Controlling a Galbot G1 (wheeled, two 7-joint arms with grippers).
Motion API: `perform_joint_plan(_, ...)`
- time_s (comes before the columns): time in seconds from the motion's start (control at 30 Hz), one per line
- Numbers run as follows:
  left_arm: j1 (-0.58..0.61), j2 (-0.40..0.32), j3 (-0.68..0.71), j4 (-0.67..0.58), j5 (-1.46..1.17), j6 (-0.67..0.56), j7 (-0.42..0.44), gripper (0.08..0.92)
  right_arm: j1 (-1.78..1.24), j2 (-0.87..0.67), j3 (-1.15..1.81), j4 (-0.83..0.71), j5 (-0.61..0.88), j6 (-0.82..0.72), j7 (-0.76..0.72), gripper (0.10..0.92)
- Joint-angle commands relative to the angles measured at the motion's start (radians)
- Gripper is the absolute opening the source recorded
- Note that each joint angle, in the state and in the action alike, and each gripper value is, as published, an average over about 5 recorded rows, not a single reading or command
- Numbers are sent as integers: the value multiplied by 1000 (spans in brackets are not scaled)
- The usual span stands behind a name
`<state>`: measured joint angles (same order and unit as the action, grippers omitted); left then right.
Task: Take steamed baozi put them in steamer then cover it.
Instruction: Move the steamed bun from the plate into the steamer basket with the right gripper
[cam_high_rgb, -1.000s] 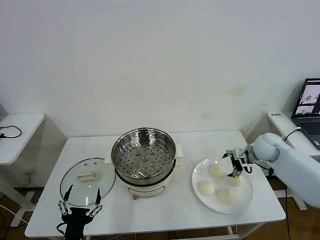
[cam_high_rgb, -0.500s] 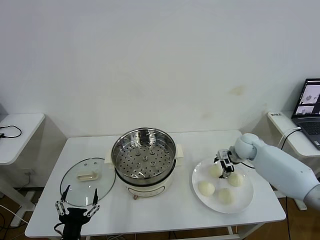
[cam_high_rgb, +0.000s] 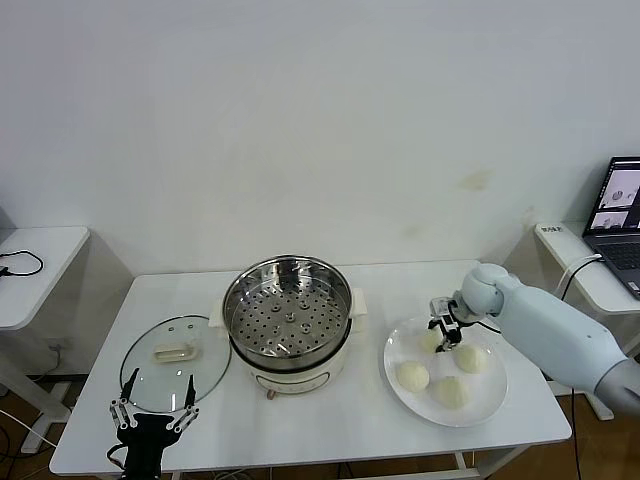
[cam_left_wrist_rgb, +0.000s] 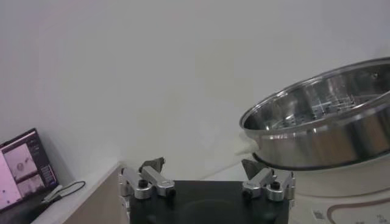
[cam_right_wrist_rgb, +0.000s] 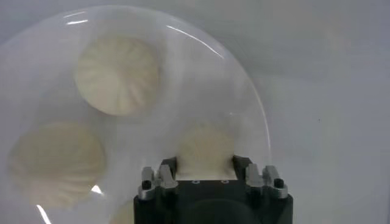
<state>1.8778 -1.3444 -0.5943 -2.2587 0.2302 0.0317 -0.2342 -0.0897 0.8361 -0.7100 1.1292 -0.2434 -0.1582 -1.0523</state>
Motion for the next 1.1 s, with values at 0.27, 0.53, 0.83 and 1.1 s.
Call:
perform_joint_plan(0.27, -7, 10, 1, 6, 0, 1, 2, 823, 223, -77, -103, 95, 129, -9, -18, 520)
perform_joint_plan(0.53, -30, 26, 7, 23, -9, 1, 3, 823, 520, -59, -257, 151, 329, -41, -17, 526)
perform_joint_plan(0.83, -53, 38, 2, 34, -16, 4, 8, 823, 725, 180, -374, 75, 433, -43, 3, 526)
perform_joint_plan(1.1, -66, 45, -26, 44, -31, 5, 14, 823, 700, 400, -416, 4, 453, 31, 45, 526)
